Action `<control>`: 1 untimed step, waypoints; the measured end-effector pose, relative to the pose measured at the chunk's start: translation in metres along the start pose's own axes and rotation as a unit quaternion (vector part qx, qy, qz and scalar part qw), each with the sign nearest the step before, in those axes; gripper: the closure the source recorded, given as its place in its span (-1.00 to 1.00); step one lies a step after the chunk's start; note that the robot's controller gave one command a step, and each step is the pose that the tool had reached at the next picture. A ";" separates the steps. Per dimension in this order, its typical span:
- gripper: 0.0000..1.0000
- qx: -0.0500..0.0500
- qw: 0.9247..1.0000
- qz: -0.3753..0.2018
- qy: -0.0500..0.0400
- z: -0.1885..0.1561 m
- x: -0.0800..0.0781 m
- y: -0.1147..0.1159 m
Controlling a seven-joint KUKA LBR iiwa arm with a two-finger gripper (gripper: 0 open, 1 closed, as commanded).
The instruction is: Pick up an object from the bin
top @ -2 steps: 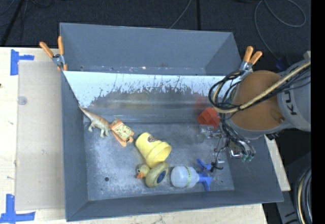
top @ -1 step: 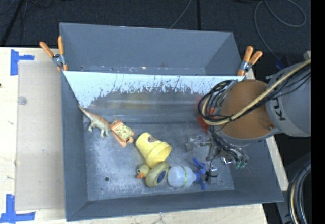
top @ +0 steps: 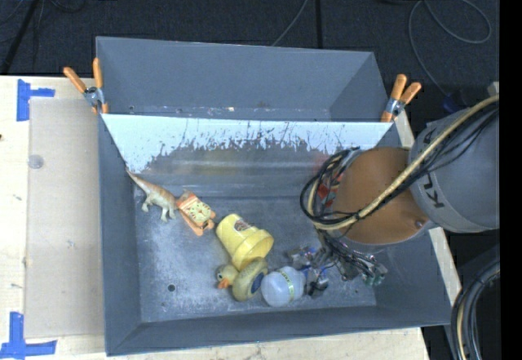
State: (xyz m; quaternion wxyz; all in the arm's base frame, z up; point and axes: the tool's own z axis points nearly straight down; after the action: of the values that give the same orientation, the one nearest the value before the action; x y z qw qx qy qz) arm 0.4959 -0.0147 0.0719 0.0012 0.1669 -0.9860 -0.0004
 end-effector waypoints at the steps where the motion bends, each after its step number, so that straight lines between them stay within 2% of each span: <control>1: 1.00 0.000 1.000 0.000 0.000 0.000 0.000 0.000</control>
Offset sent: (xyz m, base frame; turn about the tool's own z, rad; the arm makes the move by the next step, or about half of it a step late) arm -0.0036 0.0025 0.0833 0.0015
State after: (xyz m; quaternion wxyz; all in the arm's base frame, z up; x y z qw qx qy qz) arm 0.4959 -0.0147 0.0719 0.0012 0.1671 -0.9859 -0.0004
